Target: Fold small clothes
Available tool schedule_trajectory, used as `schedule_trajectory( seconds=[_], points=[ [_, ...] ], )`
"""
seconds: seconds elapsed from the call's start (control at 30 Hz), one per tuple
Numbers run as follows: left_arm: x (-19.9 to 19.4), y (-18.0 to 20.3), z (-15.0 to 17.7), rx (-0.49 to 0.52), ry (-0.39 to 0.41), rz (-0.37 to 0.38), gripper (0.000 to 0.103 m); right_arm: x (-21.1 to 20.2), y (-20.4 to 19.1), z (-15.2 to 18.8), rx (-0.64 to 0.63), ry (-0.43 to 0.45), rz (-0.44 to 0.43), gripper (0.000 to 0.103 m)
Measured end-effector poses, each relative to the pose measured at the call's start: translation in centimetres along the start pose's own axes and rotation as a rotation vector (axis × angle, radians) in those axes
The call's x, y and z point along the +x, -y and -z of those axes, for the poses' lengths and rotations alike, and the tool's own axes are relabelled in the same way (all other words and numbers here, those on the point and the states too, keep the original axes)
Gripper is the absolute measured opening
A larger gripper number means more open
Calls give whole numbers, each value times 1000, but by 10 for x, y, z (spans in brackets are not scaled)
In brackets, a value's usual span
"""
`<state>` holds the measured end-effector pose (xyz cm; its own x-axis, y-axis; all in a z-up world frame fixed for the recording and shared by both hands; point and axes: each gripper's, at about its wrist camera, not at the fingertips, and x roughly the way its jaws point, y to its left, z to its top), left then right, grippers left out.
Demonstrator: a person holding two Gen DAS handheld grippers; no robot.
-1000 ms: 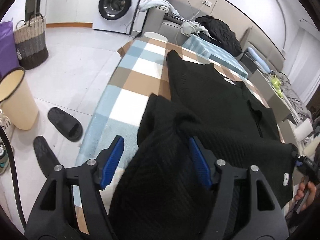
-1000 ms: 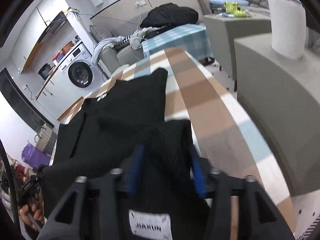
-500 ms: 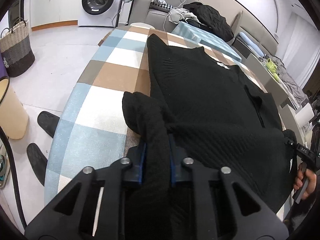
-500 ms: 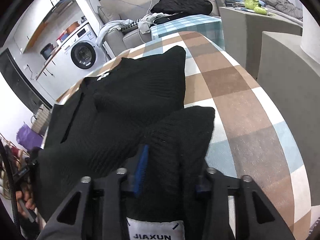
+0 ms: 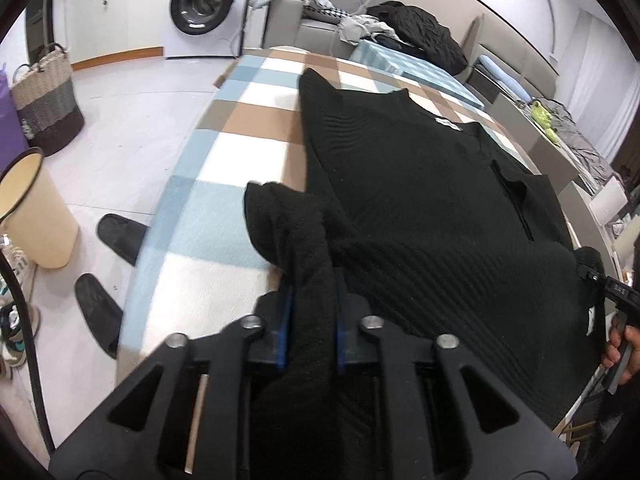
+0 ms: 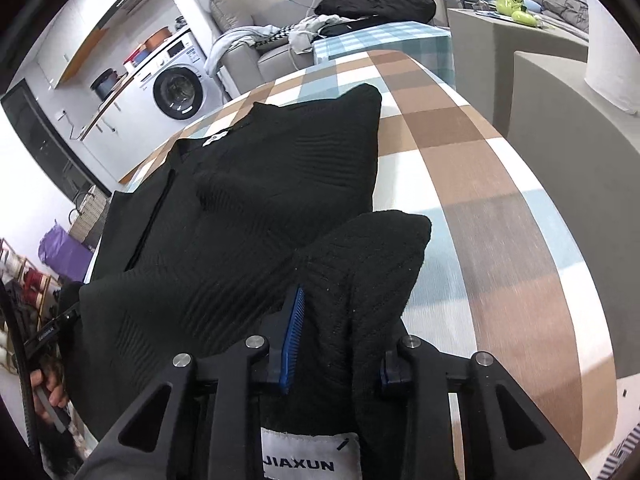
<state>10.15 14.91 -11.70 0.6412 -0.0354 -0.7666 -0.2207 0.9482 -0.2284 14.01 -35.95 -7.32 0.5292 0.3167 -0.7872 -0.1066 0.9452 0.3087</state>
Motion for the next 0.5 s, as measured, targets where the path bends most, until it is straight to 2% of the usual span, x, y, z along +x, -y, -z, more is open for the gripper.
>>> schedule_trajectory(
  seconds=[0.03,0.07,0.1,0.17,0.23,0.3,0.5],
  points=[
    [-3,-1,1,-1,-1,-12,30,-2,0,1,-8,1,4,39],
    [-7,-1,3,-3,-4,-21,44,-4,2,1,-9,-1,4,44],
    [-12,-2,5,-4,-3,-27,53,-8,4,2,-2,0,-8,48],
    [-22,-5,12,0,8,-28,54,-23,13,5,18,20,-34,48],
    [-30,-8,20,3,1,-33,54,-32,20,8,18,21,-36,53],
    [-37,-12,27,-6,-2,-39,54,-41,28,18,20,6,-26,53],
    [-51,-20,47,-28,-10,-37,54,-60,24,42,-18,7,-47,53]
  ],
)
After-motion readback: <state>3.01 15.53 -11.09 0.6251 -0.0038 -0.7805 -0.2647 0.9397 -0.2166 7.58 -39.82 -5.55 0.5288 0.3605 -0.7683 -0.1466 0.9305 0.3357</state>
